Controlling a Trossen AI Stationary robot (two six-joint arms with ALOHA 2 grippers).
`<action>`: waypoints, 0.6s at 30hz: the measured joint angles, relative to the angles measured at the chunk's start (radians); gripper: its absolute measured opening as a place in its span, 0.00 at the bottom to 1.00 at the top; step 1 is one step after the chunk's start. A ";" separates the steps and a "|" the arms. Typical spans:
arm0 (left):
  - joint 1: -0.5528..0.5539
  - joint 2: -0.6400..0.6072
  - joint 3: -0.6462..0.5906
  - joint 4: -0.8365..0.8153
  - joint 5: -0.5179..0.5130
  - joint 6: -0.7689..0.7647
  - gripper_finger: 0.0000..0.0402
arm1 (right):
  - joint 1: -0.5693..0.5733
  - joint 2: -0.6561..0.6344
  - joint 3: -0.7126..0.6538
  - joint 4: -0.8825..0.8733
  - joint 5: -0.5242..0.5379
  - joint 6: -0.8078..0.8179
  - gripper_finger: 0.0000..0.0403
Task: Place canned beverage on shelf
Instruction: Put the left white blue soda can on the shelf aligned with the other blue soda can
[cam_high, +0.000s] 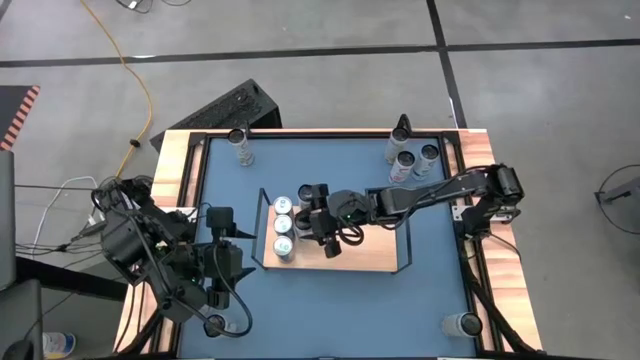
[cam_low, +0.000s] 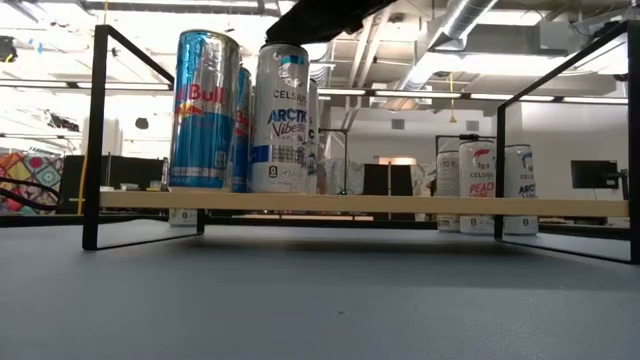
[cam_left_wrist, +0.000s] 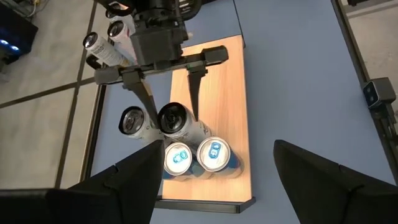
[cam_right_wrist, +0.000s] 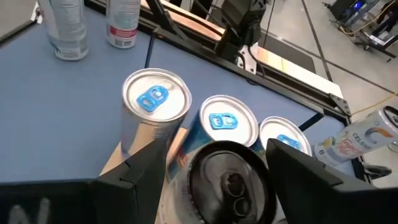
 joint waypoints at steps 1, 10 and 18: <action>0.000 0.000 0.000 0.000 0.001 -0.002 0.71 | 0.000 0.000 0.000 -0.003 0.000 0.004 0.66; 0.000 0.000 0.000 0.000 0.003 -0.012 0.71 | -0.010 0.002 0.000 -0.036 0.002 0.029 0.66; 0.000 0.000 0.000 0.000 0.003 -0.023 0.71 | -0.020 0.002 0.001 -0.061 0.003 0.082 0.66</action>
